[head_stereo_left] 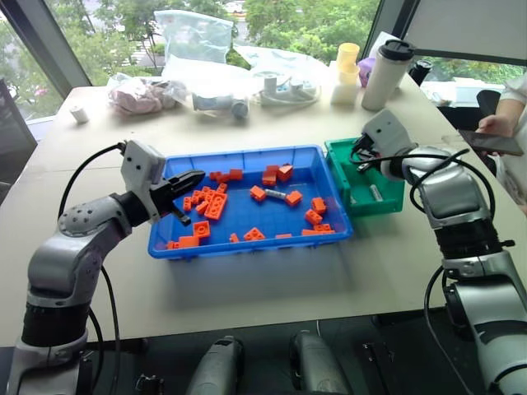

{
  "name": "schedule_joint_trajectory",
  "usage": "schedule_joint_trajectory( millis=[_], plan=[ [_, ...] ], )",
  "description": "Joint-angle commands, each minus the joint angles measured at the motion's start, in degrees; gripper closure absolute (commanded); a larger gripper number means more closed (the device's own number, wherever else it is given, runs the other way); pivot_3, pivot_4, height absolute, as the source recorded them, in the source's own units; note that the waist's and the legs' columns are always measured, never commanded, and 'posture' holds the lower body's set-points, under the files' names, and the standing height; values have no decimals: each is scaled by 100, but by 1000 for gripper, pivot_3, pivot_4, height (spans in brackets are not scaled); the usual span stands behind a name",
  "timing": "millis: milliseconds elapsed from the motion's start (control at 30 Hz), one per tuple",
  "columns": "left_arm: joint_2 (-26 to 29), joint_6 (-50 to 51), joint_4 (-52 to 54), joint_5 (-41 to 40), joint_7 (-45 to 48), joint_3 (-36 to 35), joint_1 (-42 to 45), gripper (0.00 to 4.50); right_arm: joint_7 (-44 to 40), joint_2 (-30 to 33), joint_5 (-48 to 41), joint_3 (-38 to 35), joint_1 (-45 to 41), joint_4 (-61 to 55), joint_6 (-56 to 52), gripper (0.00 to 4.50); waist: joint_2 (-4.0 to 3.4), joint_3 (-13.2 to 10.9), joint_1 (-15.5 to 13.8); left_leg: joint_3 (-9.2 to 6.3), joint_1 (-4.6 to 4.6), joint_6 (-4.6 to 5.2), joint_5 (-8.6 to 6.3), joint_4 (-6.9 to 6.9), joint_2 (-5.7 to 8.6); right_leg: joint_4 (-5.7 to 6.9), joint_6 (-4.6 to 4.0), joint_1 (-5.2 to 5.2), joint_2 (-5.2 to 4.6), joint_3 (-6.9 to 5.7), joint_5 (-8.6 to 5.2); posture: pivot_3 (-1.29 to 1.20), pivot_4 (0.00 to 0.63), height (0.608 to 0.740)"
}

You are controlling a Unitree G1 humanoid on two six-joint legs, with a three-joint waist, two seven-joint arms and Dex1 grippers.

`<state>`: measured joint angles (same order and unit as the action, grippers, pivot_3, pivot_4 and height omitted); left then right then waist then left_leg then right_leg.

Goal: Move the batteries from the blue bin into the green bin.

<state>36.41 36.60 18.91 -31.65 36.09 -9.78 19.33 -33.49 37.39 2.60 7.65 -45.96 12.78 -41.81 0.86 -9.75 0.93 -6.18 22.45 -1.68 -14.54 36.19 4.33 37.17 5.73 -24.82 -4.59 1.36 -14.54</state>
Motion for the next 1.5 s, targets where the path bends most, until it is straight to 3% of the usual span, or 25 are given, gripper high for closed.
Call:
schedule_joint_trajectory(
  millis=[33,133,400,700,1200,1267,1333,1500],
  plan=[
    [44,-115,171,10,22,-77,37,4500,-16,99,-80,-296,-135,-262,15,1396,0,0,-6,0,0,0,0,0,1,0,0,0,0,0,0,0,150,740],
    [85,-121,166,17,42,-122,-19,4500,-11,145,-91,-361,-341,-611,-1,36,0,0,-7,-1,1,0,0,0,1,0,0,0,0,0,0,0,150,740],
    [98,-119,187,-1,148,-32,9,4500,-495,-793,-749,137,-444,-1780,-784,36,2,1,13,-6,-2,0,0,-1,-6,0,0,1,3,-3,0,0,150,740],
    [462,246,640,-382,724,21,-101,4500,-950,-1242,-649,1049,-219,-579,-192,36,2,1,-5,-11,2,-1,0,6,7,-4,0,7,-4,-9,0,0,150,740],
    [523,355,773,-447,514,-105,-149,4500,-1119,-1888,-393,1085,-660,1429,764,36,2,1,22,-9,-1,-1,0,1,2,0,0,1,5,-5,0,0,150,740],
    [528,352,787,-451,479,-112,-160,4500,-1142,-1916,-337,1108,-723,1543,796,545,2,1,17,-10,-1,-1,0,0,3,0,0,1,4,-6,0,0,150,740],
    [538,350,810,-455,451,-122,-179,4500,-1206,-1901,-279,1134,-768,1573,826,1353,2,1,20,-9,-1,-2,1,1,3,0,0,1,4,-5,0,0,150,740],
    [523,348,819,-434,388,-112,-161,4500,-1351,-1709,-220,1038,-762,1309,720,3936,2,1,19,-9,-1,-1,1,1,3,0,0,1,5,-6,0,0,150,740]
  ],
)
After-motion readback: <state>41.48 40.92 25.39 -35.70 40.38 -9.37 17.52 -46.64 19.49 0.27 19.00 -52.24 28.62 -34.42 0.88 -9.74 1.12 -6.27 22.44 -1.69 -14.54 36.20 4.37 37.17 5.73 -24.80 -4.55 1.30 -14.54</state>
